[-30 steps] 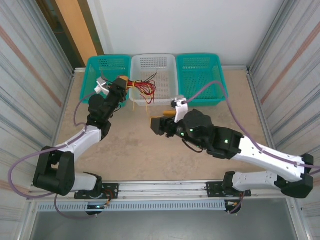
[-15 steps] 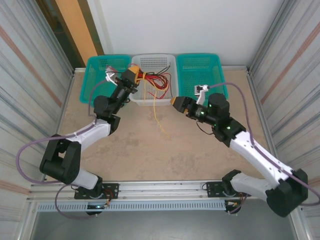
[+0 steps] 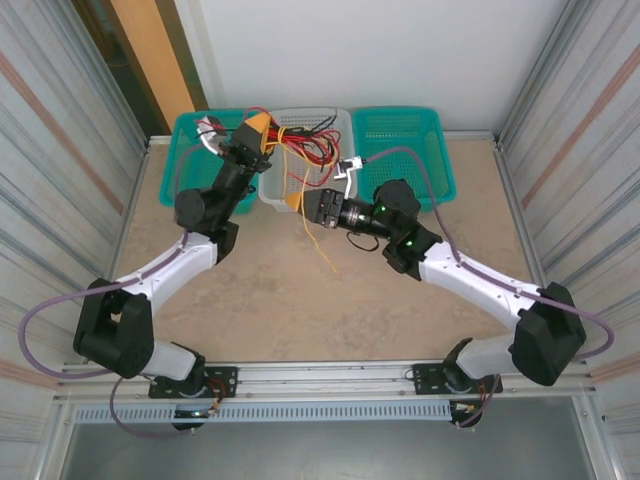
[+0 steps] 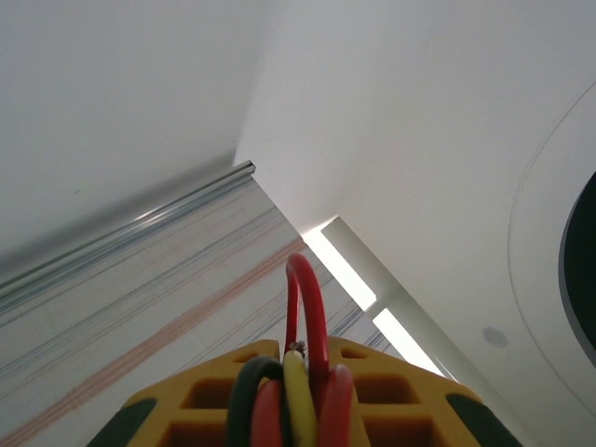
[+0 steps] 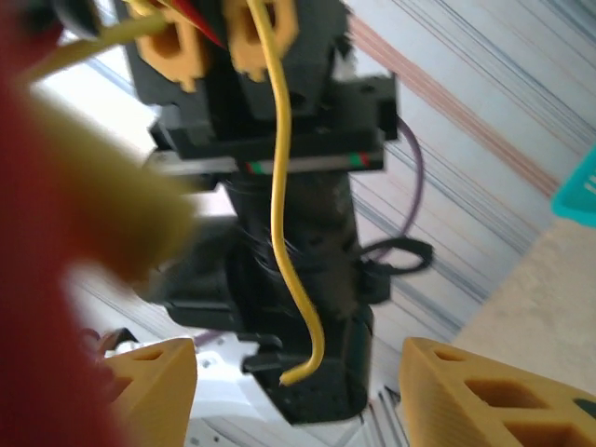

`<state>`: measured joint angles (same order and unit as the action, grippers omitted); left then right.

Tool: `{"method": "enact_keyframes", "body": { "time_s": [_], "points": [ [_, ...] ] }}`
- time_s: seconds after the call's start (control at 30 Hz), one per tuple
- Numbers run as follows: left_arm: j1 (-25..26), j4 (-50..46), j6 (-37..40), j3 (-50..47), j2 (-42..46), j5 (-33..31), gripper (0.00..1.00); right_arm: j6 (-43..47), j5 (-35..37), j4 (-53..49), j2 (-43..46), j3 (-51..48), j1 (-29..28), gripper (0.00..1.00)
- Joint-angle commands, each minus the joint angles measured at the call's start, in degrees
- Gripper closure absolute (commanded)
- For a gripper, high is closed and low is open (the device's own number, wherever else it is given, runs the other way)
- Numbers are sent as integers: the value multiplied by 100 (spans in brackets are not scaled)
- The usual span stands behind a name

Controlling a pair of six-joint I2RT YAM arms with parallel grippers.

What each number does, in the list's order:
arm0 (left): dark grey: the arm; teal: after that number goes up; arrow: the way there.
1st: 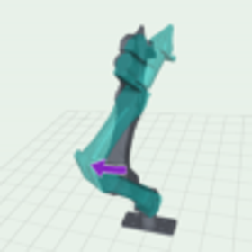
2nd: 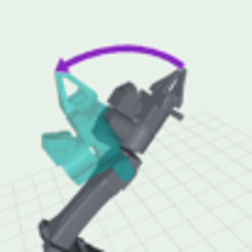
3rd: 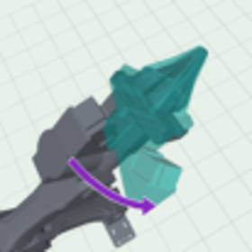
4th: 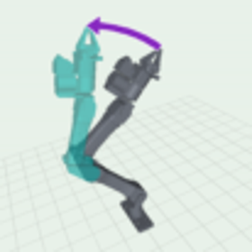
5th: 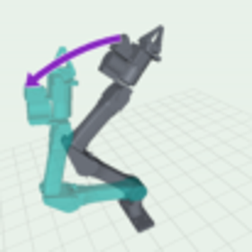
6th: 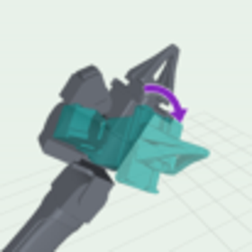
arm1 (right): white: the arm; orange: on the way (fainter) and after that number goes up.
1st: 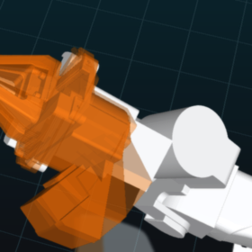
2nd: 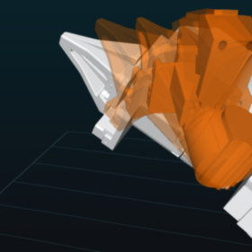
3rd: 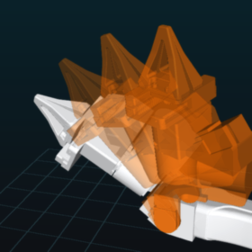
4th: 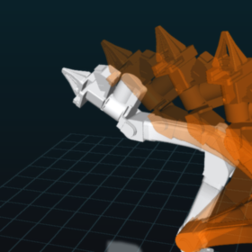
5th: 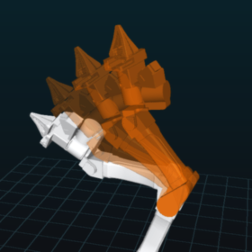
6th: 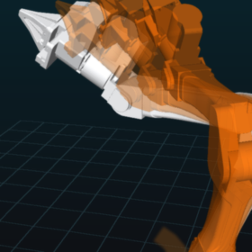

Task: Untangle the cables

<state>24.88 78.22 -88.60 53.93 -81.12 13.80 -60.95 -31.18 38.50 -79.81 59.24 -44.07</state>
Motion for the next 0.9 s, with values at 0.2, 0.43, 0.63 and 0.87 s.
{"method": "enact_keyframes", "body": {
  "time_s": [0.2, 0.43, 0.63, 0.87],
  "points": [
    [34, 301, 39, 197, 244, -105, 100, -300, -53, 869, -642, 427, -241, 60],
    [16, 306, 44, 221, 259, -97, 100, -194, 120, 642, -492, 131, -242, 87],
    [-8, 305, -32, 222, 238, -71, 100, -93, 300, 413, -409, -95, -202, 100],
    [-58, 304, -225, 144, 329, 147, 100, -217, 576, 495, -211, -881, 300, 100]
  ]
}}
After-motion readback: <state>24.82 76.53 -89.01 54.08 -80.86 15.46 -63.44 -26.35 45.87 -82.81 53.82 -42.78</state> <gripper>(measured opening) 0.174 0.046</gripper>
